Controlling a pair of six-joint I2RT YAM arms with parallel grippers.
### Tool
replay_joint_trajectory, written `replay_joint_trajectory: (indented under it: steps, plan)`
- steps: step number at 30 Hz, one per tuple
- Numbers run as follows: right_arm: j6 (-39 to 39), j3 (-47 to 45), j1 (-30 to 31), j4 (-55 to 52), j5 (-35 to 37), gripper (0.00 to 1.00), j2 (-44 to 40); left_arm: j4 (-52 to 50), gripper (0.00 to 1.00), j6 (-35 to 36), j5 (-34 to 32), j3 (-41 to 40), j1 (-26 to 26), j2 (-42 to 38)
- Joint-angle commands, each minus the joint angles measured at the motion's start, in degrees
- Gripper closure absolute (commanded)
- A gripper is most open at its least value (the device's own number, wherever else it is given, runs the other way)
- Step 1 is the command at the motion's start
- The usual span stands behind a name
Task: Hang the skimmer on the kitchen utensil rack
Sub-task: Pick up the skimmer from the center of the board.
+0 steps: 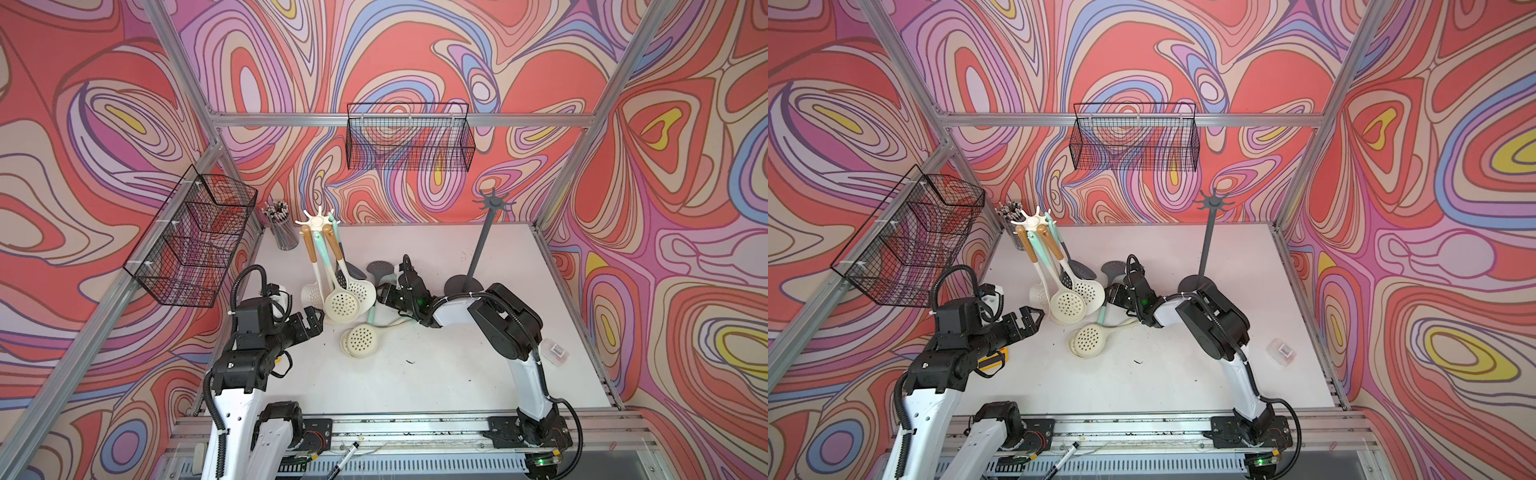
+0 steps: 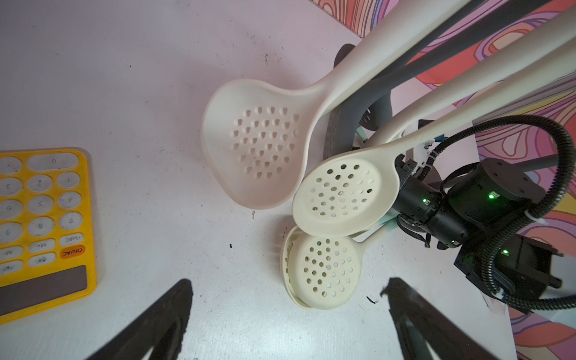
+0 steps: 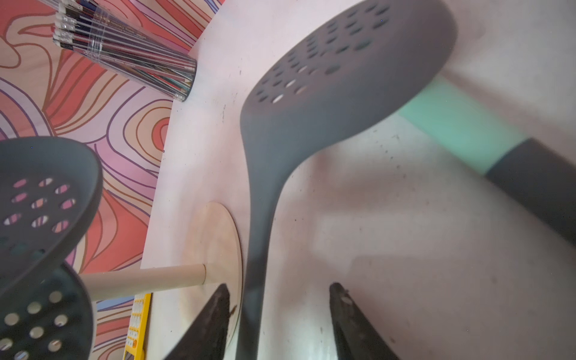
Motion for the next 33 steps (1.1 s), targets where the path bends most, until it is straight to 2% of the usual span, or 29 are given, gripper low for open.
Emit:
replay_joint_trajectory:
  steps: [1, 15, 17, 22, 24, 28, 33]
  plan:
    - [2.80, 1.08, -0.22, 3.87, -1.45, 0.48, 2.62, 0.67, 0.00, 0.39, 0.59, -0.52, -0.19, -0.45]
    - [5.53, 2.28, -0.35, 11.85, -3.75, 0.54, 7.52, 0.93, 0.00, 0.37, 0.75, -0.78, -0.19, -0.93]
    - [5.59, 2.03, -0.39, 12.93, -3.59, 0.58, 7.59, 1.07, 0.00, 0.32, 0.84, -0.78, -0.19, -0.84]
    - [4.14, -0.55, -0.39, 17.91, -2.57, 0.82, 5.26, 1.04, 0.00, 0.45, 1.03, -0.78, -0.19, -0.93]
    - [3.12, -2.07, -0.56, 19.79, -1.59, 0.88, 3.49, 1.02, 0.00, 0.53, 1.29, -0.69, -0.19, -0.99]
    - [1.91, -4.11, -1.82, 21.35, -0.36, 0.91, 0.00, 0.94, 0.00, 1.02, 2.13, -0.12, -0.19, -1.75]
    - [-2.14, -3.27, -4.29, 14.80, -0.82, 0.92, -4.40, 0.58, 0.00, 2.03, 4.65, 0.95, -0.19, -2.96]
